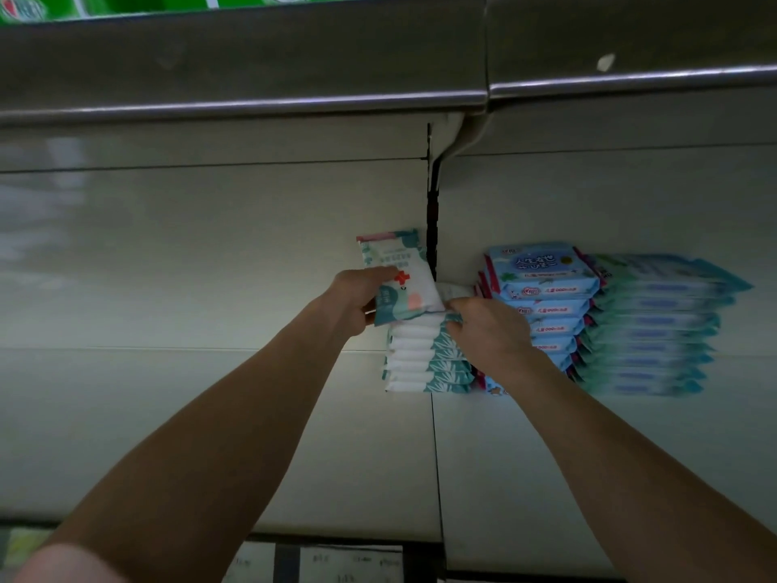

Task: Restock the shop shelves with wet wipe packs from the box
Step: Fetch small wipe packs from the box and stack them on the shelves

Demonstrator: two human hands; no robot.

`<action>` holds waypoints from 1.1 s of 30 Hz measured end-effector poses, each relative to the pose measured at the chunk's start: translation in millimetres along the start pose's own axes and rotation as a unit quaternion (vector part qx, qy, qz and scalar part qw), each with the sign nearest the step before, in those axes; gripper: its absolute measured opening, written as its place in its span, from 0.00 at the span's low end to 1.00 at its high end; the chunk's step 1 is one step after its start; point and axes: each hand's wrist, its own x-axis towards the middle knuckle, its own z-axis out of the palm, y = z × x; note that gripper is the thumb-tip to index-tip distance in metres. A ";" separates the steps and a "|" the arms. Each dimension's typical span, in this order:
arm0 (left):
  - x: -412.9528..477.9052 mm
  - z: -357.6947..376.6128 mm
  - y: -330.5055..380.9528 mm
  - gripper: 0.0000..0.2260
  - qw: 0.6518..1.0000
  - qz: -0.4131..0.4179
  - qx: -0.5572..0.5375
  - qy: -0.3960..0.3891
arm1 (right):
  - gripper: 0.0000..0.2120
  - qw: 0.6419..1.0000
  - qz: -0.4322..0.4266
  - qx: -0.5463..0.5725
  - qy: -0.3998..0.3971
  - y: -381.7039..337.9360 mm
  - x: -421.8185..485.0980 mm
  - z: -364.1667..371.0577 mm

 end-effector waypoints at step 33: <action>3.5 28.1 20.6 0.09 0.962 0.068 0.256 0.067 | 0.07 0.993 -0.052 -0.101 -0.008 -10.0 13.7 -54.6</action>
